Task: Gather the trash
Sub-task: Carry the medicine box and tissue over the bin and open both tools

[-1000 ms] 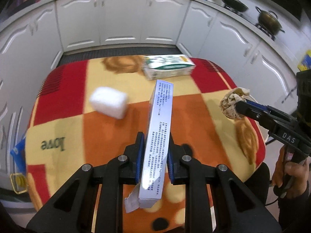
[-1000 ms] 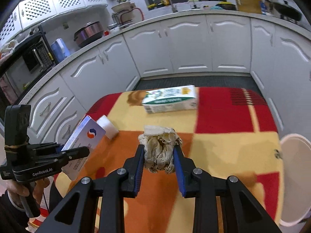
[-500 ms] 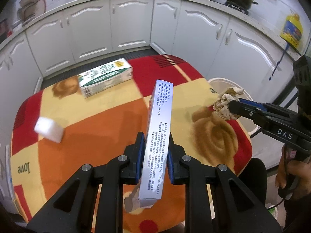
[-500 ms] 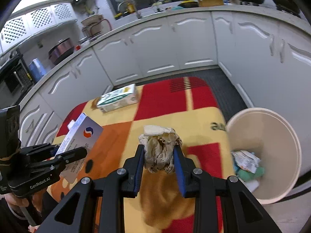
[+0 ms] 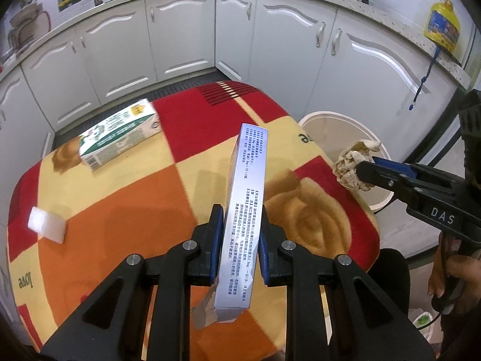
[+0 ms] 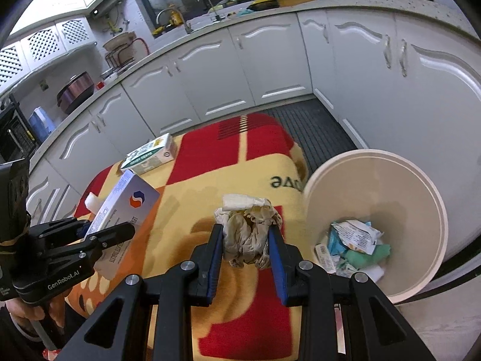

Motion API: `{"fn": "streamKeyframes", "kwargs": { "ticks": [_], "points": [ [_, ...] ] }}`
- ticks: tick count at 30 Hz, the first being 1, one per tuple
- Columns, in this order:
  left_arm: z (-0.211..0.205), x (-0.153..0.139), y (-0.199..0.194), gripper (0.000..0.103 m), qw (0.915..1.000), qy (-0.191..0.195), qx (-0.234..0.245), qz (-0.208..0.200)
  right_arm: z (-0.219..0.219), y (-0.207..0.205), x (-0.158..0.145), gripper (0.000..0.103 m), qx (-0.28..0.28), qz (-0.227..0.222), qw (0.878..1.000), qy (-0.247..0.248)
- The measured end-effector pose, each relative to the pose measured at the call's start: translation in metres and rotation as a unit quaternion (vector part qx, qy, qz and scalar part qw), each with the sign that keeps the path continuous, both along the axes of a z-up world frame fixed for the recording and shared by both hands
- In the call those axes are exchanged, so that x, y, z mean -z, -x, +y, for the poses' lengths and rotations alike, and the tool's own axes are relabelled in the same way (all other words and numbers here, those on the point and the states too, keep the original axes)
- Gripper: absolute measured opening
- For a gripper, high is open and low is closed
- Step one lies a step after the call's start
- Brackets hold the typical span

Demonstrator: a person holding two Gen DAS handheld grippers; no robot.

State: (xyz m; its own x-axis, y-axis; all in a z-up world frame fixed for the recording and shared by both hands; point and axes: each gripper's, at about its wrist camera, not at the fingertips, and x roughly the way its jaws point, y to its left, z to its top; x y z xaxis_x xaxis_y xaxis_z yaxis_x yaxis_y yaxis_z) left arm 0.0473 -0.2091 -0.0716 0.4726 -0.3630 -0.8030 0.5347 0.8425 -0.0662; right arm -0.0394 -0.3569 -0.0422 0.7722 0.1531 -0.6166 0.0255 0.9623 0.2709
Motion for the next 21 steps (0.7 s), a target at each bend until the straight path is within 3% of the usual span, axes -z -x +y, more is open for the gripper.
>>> {"fn": "streamKeyframes", "kwargs": {
  "ticks": [10, 21],
  "points": [
    [-0.038, 0.002, -0.007, 0.018, 0.9994, 0.013, 0.029, 0.015, -0.03, 0.006, 0.012, 0.028, 0.033, 0.014, 0.999, -0.005],
    [-0.1, 0.003, -0.027, 0.018, 0.9942, 0.054, 0.071, 0.06, -0.063, 0.01, 0.024, 0.029, 0.089, 0.032, 0.995, 0.035]
  ]
}}
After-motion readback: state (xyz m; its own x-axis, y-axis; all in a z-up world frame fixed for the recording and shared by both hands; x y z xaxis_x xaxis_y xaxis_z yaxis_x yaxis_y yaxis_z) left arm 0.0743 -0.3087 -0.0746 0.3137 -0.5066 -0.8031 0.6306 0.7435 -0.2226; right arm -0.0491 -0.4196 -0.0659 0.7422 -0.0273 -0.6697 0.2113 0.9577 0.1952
